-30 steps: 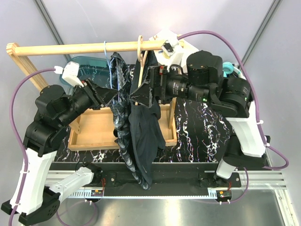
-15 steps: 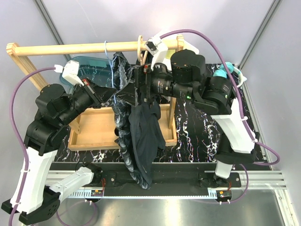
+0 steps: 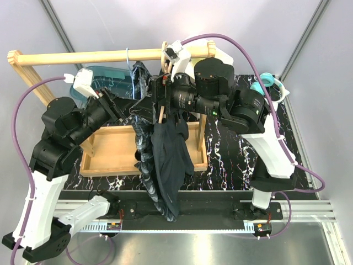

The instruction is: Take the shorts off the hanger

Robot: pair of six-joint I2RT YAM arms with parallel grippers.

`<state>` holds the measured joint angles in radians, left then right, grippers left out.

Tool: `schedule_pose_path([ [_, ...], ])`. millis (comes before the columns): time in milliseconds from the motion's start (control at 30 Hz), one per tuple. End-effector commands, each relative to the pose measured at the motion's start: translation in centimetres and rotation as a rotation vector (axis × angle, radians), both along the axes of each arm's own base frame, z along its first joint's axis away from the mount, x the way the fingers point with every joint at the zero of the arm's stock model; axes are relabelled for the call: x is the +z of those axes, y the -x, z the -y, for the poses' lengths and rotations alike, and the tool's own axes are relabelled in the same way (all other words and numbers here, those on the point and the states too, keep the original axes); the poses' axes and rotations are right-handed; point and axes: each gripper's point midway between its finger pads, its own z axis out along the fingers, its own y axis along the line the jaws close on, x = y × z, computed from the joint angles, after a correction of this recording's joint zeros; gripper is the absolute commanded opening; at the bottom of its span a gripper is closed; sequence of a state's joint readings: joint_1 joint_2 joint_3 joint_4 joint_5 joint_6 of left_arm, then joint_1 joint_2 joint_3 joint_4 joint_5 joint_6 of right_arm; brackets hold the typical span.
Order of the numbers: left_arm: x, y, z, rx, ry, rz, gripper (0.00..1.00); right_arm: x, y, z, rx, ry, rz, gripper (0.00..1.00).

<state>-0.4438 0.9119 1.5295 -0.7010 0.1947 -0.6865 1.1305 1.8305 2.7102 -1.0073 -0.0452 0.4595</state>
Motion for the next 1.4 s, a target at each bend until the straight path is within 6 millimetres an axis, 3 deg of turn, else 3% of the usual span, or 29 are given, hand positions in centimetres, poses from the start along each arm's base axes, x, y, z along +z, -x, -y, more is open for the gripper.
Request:
schedule_pose_path([
  [0, 1.8, -0.1, 0.2, -0.006, 0.069, 0.052, 0.53, 2.1, 0.2, 0.3, -0.002, -0.054, 0.065, 0.93],
  [467, -0.3, -1.7, 1.9, -0.051, 0.058, -0.013, 0.42, 1.0, -0.2, -0.3, -0.003, -0.023, 0.069, 0.95],
  [500, -0.6, -1.7, 1.8, -0.054, 0.056, -0.019, 0.38, 0.9, -0.3, -0.4, -0.004, -0.020, 0.068, 0.95],
  [567, -0.3, -1.7, 1.8, -0.057, 0.060, -0.002, 0.14, 0.7, -0.4, -0.7, -0.006, -0.017, 0.062, 0.95],
  [633, 0.5, -1.6, 1.6, -0.059, 0.069, 0.040, 0.01, 0.4, -0.6, -1.0, -0.009, -0.011, 0.060, 0.95],
  [667, 1.1, -1.2, 1.4, -0.060, 0.075, 0.069, 0.00, 0.3, -0.7, -1.0, -0.015, -0.011, 0.060, 0.95],
  [1067, 6.5, 2.6, -1.2, -0.031, 0.018, 0.373, 0.00, 0.7, -1.0, -2.2, -0.021, -0.045, 0.050, 0.91],
  [1200, 7.0, 3.5, -1.3, -0.048, 0.018, 0.410, 0.00, 1.3, -0.9, -2.7, -0.016, -0.072, 0.059, 0.90],
  [1367, 5.6, 4.8, -1.4, -0.071, 0.032, 0.385, 0.00, 1.6, -1.2, -3.4, -0.034, -0.097, 0.057, 0.88],
])
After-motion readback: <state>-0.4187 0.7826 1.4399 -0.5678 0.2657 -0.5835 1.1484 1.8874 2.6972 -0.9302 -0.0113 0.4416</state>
